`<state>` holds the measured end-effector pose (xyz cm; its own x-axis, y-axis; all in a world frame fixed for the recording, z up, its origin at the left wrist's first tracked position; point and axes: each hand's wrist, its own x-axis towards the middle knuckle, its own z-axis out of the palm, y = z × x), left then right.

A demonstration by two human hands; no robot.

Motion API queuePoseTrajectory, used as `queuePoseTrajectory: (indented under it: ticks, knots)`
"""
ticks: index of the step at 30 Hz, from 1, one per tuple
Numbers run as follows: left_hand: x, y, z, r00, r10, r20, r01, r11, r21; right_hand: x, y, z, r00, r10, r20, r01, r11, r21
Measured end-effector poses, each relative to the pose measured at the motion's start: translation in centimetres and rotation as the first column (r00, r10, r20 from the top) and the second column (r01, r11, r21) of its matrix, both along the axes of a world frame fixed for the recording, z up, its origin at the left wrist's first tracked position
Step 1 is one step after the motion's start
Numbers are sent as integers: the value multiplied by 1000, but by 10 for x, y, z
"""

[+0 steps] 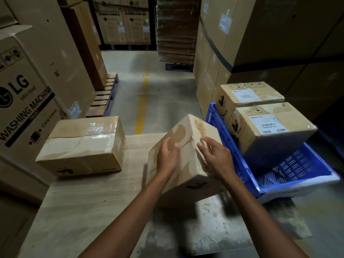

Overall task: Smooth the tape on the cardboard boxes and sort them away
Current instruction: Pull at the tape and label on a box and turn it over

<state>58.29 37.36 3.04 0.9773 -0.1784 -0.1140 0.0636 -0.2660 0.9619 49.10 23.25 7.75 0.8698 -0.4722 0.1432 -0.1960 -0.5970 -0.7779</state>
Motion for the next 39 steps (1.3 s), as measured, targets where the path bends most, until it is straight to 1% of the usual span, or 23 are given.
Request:
queuePoseTrajectory:
  ticks: [1, 3, 4, 5, 6, 8, 10, 13, 14, 17, 18, 20, 22, 25, 27, 29, 32, 34, 39]
  knots:
    - [1, 2, -17, 999, 9, -45, -4, 994, 107, -2, -5, -1, 999, 5, -34, -4, 1000, 28]
    - [5, 13, -50, 985, 66, -159, -9, 943, 333, -7, -16, -6, 996, 17, -86, -9, 995, 96]
    - [7, 19, -64, 968, 113, -225, -18, 922, 387, -9, -22, -8, 995, 19, -102, -5, 992, 130]
    - [7, 26, -73, 945, 152, -288, -33, 924, 380, -12, -28, -12, 994, 24, -108, -7, 987, 161]
    - [7, 31, -80, 926, 172, -337, -52, 940, 338, -15, -34, -15, 994, 31, -105, -10, 982, 189]
    - [5, 37, -80, 918, 173, -357, -80, 962, 261, -18, -43, -20, 996, 32, -87, -12, 975, 223]
    - [6, 40, -73, 945, 178, -273, -96, 953, 288, -20, -52, -23, 997, 25, -67, -5, 956, 294]
    - [11, 50, -42, 973, 202, -111, -143, 907, 396, -15, -63, -32, 1000, 18, 1, -17, 905, 424]
    - [13, 56, -28, 978, 203, -45, -167, 897, 408, -11, -62, -31, 1000, 23, 14, -27, 888, 458]
    - [25, 83, 10, 978, 192, 76, -207, 903, 376, 1, -48, -24, 997, 15, 76, -57, 811, 583]
    - [29, 96, 23, 974, 196, 113, -225, 893, 390, 7, -40, -23, 996, 27, 88, -76, 786, 614]
    - [36, 118, 46, 961, 201, 191, -270, 837, 475, 18, -25, -18, 992, 46, 114, -110, 749, 653]
    - [43, 143, 70, 945, 212, 248, -316, 782, 537, 33, -4, -10, 986, 88, 142, -164, 687, 708]
    - [58, 185, 97, 940, 206, 271, -328, 758, 564, 57, 29, 2, 949, 214, 233, -316, 591, 742]
    - [71, 212, 111, 941, 178, 289, -315, 774, 549, 72, 50, 13, 919, 288, 270, -391, 571, 722]
    - [87, 238, 123, 932, 196, 306, -339, 775, 533, 94, 72, 18, 903, 321, 285, -423, 555, 716]
    - [113, 273, 134, 905, 208, 371, -396, 730, 557, 130, 107, 20, 894, 346, 285, -437, 538, 720]
    - [135, 296, 134, 902, 207, 379, -403, 723, 562, 153, 135, 21, 894, 336, 296, -439, 528, 727]
    - [196, 345, 119, 923, 163, 348, -350, 729, 588, 204, 199, 17, 949, 237, 208, -308, 555, 772]
